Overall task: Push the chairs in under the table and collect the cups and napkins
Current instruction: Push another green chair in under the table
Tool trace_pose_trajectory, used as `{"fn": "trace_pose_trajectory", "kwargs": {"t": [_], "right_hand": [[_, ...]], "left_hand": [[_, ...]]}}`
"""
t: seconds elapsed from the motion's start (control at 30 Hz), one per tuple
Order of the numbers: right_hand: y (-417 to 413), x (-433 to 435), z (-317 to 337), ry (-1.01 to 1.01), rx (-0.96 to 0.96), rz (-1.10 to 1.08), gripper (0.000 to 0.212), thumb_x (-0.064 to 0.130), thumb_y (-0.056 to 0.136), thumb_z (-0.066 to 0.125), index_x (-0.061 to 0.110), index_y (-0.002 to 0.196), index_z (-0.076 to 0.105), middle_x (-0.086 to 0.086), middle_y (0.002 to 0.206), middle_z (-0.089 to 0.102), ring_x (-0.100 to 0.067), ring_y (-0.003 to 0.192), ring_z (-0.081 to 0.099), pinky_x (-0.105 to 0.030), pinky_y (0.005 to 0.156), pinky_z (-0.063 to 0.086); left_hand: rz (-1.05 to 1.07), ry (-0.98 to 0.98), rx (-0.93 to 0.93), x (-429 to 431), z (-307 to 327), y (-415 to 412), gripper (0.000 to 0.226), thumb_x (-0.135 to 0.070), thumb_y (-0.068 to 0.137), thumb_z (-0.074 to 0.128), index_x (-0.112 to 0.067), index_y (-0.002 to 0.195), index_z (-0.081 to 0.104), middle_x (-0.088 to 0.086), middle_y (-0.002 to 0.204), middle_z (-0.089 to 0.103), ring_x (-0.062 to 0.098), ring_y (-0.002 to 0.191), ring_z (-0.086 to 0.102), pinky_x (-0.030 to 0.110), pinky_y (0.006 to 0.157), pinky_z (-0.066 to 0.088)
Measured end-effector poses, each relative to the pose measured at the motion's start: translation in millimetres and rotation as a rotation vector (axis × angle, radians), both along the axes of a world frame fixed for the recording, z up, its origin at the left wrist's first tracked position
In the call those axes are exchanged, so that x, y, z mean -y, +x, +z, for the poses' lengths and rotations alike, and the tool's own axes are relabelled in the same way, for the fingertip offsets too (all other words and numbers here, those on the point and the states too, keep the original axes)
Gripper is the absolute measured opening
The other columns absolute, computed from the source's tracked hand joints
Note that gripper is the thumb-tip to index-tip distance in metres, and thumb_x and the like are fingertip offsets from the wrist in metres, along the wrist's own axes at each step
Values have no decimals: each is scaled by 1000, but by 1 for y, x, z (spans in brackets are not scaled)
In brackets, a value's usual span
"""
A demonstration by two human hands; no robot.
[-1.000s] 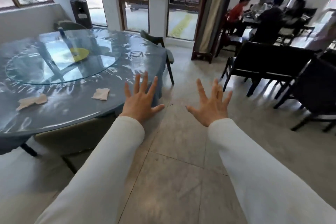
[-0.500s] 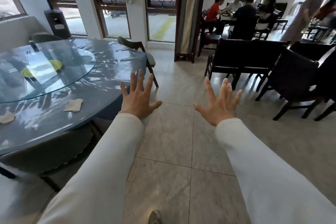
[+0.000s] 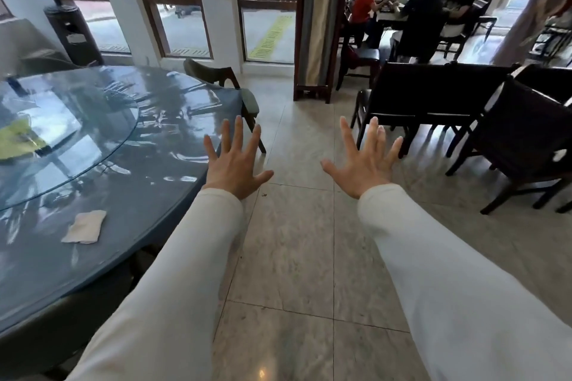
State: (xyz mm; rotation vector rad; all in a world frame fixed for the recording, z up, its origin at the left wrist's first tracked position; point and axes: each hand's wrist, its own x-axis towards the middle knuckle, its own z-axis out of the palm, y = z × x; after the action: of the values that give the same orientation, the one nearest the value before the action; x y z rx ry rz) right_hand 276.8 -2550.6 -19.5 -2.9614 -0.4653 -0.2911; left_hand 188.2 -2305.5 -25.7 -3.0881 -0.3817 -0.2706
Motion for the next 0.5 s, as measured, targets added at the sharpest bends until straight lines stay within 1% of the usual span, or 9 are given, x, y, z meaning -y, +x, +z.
{"fn": "trace_pose_trajectory", "kwargs": {"t": [0.23,0.5], "right_hand": [[113,-35,-6,7,12,15,91,82,85,26,42,154,-18,-23,162,-20,-40,151,-14,-62,110,-22],[273,-51,-25,-22,15,34,91,80,86,29,42,154,-18,-24,162,-17,-41,151,-11,-64,112,-18]], "left_hand": [[-28,-13,-18,-28,-3,118,103,-77,89,42,-28,159,-17,11,167,-26,39,152,-23,73,118,-1],[10,3,-18,-46,-24,281,104,-81,87,38,-30,158,-17,10,166,-27,39,152,-24,72,118,-2]]}}
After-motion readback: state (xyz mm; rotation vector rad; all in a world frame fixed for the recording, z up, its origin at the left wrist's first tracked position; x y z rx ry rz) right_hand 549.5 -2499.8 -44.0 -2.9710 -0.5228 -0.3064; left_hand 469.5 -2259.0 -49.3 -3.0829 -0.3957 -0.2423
